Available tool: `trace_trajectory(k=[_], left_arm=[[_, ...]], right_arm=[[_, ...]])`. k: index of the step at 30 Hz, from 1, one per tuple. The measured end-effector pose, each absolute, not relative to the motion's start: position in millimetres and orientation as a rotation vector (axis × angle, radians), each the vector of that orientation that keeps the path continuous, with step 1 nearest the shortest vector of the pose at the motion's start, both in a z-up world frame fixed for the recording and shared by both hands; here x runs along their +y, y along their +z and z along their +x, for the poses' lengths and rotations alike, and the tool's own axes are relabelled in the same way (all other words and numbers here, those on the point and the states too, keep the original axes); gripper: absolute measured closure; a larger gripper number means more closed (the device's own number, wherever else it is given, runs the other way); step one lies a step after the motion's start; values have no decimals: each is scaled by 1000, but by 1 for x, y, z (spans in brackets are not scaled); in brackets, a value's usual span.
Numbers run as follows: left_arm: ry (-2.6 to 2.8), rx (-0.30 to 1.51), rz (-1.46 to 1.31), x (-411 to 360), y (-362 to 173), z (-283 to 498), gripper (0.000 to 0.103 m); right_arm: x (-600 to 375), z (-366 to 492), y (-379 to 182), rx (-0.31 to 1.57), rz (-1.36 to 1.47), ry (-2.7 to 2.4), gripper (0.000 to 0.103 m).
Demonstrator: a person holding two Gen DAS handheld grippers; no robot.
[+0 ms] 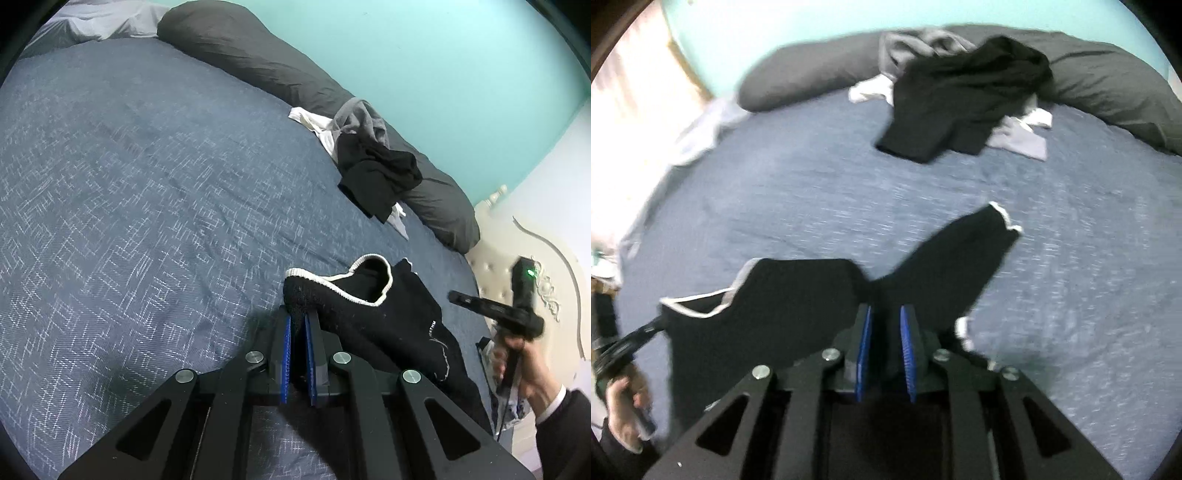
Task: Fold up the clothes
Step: 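Pull the hoodie body with the right tool while the left tool holds the hood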
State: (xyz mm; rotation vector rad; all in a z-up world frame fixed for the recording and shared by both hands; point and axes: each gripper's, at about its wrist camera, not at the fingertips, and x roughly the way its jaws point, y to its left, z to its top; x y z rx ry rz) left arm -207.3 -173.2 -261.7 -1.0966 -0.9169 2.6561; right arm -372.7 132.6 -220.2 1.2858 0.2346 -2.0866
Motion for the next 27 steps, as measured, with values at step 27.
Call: trace_trajectory(k=[27], left_arm=[[2637,-911,-1110,-172,-265,-207,96]], right_arm=[[63,-362,-253,454,1281,-1854,78]])
